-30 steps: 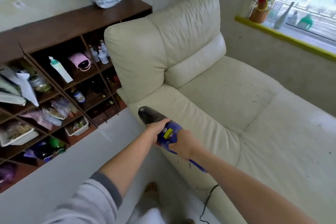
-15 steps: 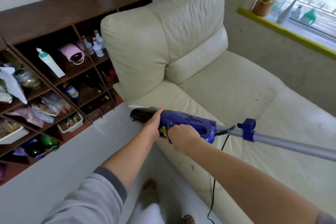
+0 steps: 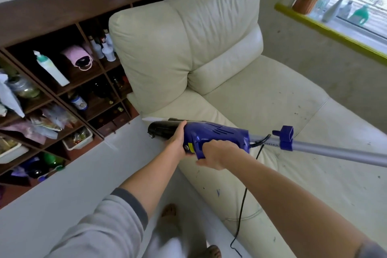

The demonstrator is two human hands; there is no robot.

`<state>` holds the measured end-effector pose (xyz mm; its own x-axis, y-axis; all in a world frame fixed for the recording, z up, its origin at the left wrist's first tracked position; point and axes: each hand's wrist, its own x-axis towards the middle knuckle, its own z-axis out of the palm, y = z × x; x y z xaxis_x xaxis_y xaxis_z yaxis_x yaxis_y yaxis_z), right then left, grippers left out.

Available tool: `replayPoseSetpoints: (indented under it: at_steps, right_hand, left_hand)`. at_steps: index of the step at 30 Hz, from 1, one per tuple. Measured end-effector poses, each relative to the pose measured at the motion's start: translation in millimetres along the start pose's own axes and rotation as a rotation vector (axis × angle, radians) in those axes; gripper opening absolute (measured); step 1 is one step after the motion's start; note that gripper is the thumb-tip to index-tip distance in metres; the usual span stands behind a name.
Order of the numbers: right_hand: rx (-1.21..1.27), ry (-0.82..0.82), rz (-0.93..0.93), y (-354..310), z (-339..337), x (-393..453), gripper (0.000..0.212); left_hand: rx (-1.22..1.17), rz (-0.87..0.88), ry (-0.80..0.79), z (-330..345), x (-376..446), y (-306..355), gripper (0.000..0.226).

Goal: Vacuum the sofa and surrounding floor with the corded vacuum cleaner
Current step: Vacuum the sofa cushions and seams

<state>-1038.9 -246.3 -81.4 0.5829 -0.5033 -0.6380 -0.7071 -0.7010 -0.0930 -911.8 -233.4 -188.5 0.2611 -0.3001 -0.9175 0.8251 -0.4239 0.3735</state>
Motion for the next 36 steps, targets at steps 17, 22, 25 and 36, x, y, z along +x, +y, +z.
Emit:
replayPoseSetpoints:
  at_steps: [17, 22, 25, 36]
  right_hand:
    - [-0.084, 0.105, -0.025, 36.1, -1.1, -12.9, 0.038]
    - [-0.086, 0.113, -0.012, 48.5, -1.0, -19.0, 0.038]
    - [-0.069, 0.122, 0.002, 55.5, 2.2, -23.3, 0.038]
    - [0.099, 0.146, 0.139, 81.4, 23.1, -49.2, 0.040]
  left_hand:
    - [-0.031, 0.002, 0.021, 36.4, 1.6, -6.6, 0.096]
    - [0.004, 0.002, 0.021, 47.5, 3.5, -11.0, 0.100]
    - [0.019, 0.004, 0.010, 55.8, -5.9, -14.5, 0.093]
    - [0.338, 0.035, -0.082, 105.6, -24.9, -40.4, 0.095]
